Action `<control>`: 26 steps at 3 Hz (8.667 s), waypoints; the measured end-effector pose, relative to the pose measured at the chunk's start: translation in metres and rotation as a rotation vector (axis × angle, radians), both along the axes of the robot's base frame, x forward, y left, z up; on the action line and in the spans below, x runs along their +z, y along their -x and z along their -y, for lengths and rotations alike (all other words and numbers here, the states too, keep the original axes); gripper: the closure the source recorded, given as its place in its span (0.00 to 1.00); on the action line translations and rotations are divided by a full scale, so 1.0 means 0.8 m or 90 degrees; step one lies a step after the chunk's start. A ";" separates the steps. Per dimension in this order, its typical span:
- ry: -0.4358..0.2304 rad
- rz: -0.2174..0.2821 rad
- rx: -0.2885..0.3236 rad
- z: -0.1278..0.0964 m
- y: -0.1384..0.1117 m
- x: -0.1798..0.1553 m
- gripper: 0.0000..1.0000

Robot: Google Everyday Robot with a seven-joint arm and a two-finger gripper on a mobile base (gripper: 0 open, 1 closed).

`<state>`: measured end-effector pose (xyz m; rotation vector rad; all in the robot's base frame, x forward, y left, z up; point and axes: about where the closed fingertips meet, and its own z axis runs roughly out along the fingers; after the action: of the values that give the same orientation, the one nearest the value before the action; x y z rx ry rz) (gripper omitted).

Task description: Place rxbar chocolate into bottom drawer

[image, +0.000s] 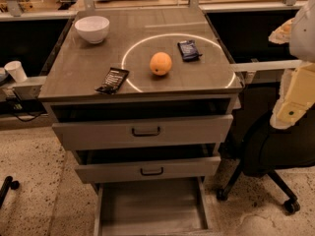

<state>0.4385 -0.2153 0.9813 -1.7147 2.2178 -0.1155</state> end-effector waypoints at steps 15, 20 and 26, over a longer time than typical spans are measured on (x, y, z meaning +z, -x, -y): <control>0.268 -0.006 0.815 -0.496 -0.290 -0.233 0.00; 0.247 -0.007 0.833 -0.470 -0.268 -0.193 0.49; 0.245 -0.029 0.782 -0.478 -0.306 -0.190 0.00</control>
Offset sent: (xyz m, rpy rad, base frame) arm 0.0542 0.1624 -0.0552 -0.0141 0.0093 0.3861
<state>0.6836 0.1673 0.8294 -2.9524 0.8459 -0.1974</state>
